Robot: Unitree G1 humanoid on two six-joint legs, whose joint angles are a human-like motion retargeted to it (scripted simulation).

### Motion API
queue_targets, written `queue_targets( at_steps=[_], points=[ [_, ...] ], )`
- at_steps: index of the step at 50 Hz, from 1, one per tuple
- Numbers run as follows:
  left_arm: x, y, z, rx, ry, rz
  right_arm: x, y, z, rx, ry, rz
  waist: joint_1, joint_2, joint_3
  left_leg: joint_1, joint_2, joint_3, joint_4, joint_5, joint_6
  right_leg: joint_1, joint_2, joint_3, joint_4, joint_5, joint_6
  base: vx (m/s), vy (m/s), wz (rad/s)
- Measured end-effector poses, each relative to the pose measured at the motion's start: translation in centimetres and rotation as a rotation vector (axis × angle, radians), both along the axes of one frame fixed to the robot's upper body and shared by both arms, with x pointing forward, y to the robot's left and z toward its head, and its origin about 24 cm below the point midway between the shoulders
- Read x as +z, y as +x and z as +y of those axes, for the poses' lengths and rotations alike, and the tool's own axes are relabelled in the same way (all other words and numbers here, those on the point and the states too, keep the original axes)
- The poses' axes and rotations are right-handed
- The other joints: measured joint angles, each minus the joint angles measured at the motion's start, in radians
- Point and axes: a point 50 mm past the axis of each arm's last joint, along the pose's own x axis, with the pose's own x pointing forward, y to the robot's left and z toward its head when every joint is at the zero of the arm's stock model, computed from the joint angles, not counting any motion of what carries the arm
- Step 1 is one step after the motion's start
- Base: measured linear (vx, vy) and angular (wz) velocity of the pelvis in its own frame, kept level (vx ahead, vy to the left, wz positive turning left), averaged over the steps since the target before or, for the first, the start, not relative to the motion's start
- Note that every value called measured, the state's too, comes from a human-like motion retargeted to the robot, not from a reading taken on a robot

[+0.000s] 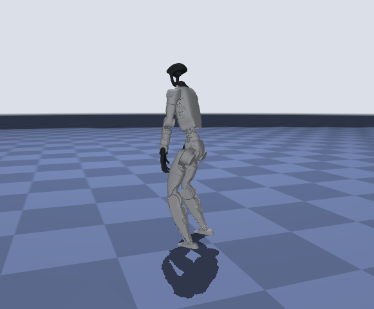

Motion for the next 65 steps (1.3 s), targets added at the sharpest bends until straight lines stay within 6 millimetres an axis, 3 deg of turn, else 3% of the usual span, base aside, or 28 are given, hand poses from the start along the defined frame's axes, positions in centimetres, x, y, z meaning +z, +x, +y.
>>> queue_targets(
  at_steps=[2, 13, 15, 21, 24, 33, 35, 45, 65],
  points=[
    [0.2, 0.3, -0.1, 0.004, -0.006, 0.0, 0.1, 0.1, -0.4, -0.002, -0.004, 0.008, -0.004, 0.001, -0.012, 0.053, 0.001, -0.004, -0.104, 0.028, -0.001, 0.032, -0.002, -0.003, -0.056, 0.012, 0.0, 0.04, 0.02, 0.2],
    [-0.1, -0.3, -0.4, 0.02, -0.021, 0.032, -0.7, -1.7, -1.1, -0.01, -0.012, 0.084, -0.013, -0.02, -0.02, 0.063, -0.043, -0.003, -0.077, 0.014, 0.009, 0.033, -0.055, -0.011, 0.029, -0.012, 0.002, -0.01, 0.03, 0.22],
    [0.1, 0.0, -0.3, 0.025, -0.022, 0.033, -0.5, -1.6, -1.5, -0.002, -0.02, 0.096, -0.013, -0.014, -0.036, 0.124, -0.031, -0.014, -0.214, 0.056, 0.004, 0.064, -0.046, -0.019, -0.042, 0.006, -0.001, 0.07, 0.01, 0.19],
    [-0.3, -0.7, -0.2, 0.036, -0.026, 0.055, -1.1, -2.9, -1.7, 0.005, -0.021, 0.148, -0.016, -0.036, -0.03, 0.095, -0.071, -0.013, -0.129, 0.034, 0.008, 0.045, -0.089, -0.019, 0.049, -0.013, 0.0, -0.03, 0.03, 0.28],
    [-0.2, -0.5, 0.2, 0.058, -0.033, 0.059, -1.0, -2.9, -2.0, 0.008, -0.023, 0.16, -0.017, -0.029, -0.046, 0.154, -0.056, -0.029, -0.271, 0.086, 0.0, 0.067, -0.08, -0.03, -0.009, 0.008, -0.006, 0.05, 0.01, 0.2],
    [-0.4, -0.9, 0.5, 0.129, -0.062, 0.071, -1.4, -4.1, -2.4, -0.013, -0.018, 0.186, -0.032, -0.06, -0.05, 0.122, -0.11, -0.036, -0.204, 0.066, -0.003, 0.046, -0.139, -0.033, 0.085, -0.014, -0.006, -0.02, 0.03, 0.33],
    [-0.1, -0.3, 0.7, 0.158, -0.078, 0.061, -1.2, -3.8, -2.8, -0.015, -0.026, 0.177, -0.03, -0.034, -0.069, 0.192, -0.069, -0.057, -0.378, 0.125, -0.014, 0.07, -0.104, -0.05, 0.007, 0.009, -0.015, 0.07, -0.01, 0.15],
    [-0.1, -0.2, 0.2, 0.26, -0.132, 0.054, -1.5, -5.0, -3.4, -0.057, -0.044, 0.184, -0.058, -0.071, -0.069, 0.17, -0.143, -0.076, -0.333, 0.125, -0.019, 0.05, -0.185, -0.053, 0.116, -0.011, -0.022, -0.02, 0.03, 0.43],
    [0.4, 0.5, -1.5, 0.365, -0.234, 0.063, -2.3, -8.5, -4.7, -0.087, -0.099, 0.288, -0.09, -0.052, -0.101, 0.2, -0.181, -0.175, -0.489, 0.214, -0.08, 0.049, -0.248, -0.114, 0.178, 0.013, -0.07, 0.01, 0.0, 0.49]
  ],
)
